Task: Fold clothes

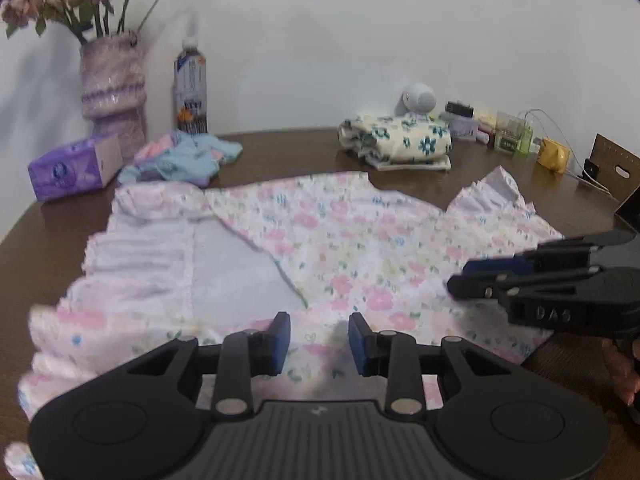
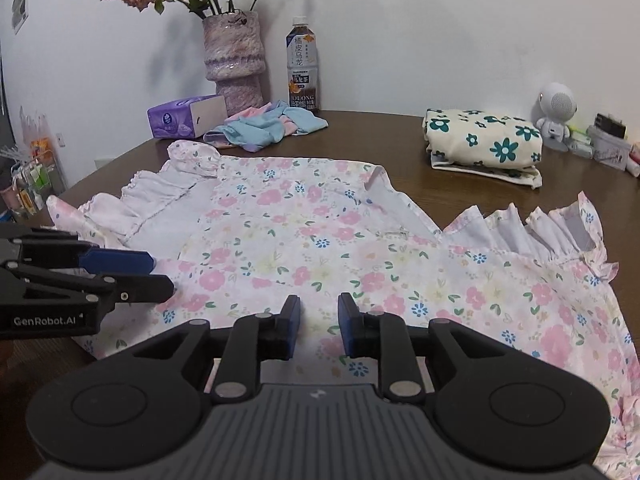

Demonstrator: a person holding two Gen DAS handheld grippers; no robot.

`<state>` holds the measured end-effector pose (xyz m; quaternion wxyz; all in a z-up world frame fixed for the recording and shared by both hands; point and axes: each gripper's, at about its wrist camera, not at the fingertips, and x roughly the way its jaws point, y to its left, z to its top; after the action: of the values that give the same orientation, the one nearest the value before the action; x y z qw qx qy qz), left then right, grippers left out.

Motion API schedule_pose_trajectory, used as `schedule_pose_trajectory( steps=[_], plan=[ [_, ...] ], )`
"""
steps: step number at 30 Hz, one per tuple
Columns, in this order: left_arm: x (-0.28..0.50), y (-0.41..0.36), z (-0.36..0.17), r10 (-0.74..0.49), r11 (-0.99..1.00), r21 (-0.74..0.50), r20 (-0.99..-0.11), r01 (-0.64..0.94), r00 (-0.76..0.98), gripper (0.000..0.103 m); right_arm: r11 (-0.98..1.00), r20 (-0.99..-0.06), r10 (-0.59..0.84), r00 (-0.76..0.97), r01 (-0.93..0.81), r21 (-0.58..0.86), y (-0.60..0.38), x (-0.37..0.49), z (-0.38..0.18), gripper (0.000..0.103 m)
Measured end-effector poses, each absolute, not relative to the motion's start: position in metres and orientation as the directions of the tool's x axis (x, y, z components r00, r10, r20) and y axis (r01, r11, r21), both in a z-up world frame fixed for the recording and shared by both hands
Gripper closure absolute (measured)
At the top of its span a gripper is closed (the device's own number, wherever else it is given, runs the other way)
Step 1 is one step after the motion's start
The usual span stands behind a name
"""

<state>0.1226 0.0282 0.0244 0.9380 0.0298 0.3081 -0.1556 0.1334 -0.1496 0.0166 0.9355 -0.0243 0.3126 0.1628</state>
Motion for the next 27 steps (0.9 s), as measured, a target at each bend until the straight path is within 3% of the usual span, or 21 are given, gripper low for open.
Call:
schedule_pose_trajectory(
  steps=[3, 11, 27],
  plan=[
    [0.124, 0.020, 0.032, -0.298, 0.941, -0.041, -0.568, 0.335, 0.767, 0.072, 0.945, -0.592, 0.293, 0.751, -0.320, 0.062, -0.151, 0.133, 0.017, 0.082],
    [0.137, 0.001, 0.018, -0.263, 0.940, 0.008, -0.614, 0.340, 0.744, 0.074, 0.944, -0.593, 0.292, 0.750, -0.327, 0.050, -0.149, 0.133, 0.018, 0.078],
    [0.121, 0.067, 0.019, -0.138, 0.975, 0.059, -0.601, 0.215, 0.787, 0.073, 0.944, -0.593, 0.294, 0.750, -0.326, 0.055, -0.148, 0.133, 0.017, 0.078]
  ],
)
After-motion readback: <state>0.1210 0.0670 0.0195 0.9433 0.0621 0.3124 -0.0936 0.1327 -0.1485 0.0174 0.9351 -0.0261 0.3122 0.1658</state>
